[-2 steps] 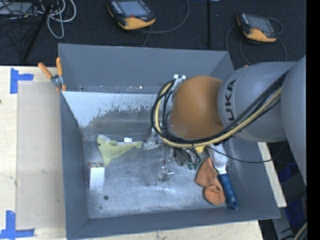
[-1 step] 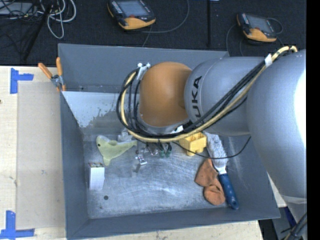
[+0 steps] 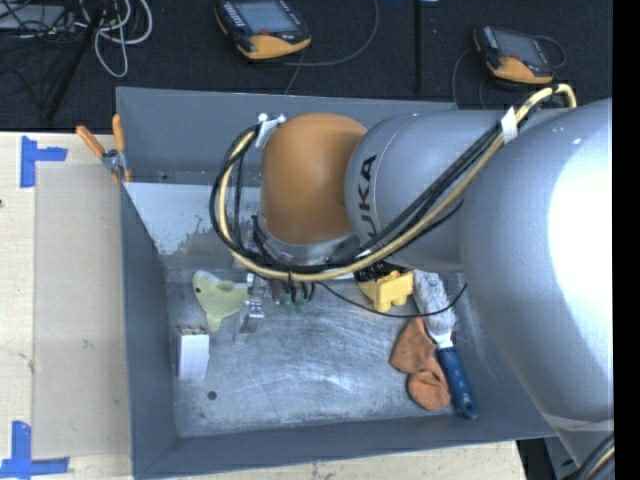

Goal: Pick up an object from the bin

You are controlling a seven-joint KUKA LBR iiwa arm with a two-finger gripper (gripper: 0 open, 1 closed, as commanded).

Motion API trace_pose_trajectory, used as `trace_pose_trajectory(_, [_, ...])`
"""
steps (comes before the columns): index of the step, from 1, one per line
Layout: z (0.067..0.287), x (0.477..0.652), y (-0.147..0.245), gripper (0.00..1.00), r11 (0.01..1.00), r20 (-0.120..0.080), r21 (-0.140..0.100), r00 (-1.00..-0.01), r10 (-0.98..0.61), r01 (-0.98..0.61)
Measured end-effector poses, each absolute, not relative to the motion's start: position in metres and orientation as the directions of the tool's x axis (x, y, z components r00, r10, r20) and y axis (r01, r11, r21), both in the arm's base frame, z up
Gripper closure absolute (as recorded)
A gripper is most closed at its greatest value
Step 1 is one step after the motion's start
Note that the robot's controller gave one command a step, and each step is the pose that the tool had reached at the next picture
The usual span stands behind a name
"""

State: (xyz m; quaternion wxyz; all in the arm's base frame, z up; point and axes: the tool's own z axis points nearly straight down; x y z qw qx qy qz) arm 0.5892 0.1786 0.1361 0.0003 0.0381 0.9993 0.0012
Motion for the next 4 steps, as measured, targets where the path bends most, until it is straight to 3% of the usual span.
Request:
trace_pose_trajectory(1, [0.098, 0.581, 0.127, 0.00, 1.000, 0.000, 0.000, -1.000, -0.016, -0.016])
trace_pose_trajectory(2, [0.077, 0.622, 0.204, 1.00, 0.999, -0.007, 0.002, -0.999, 0.045, 0.045])
trace_pose_trajectory(4, [0.077, 0.621, 0.204, 1.00, 0.999, -0.005, 0.002, -0.999, 0.045, 0.045])
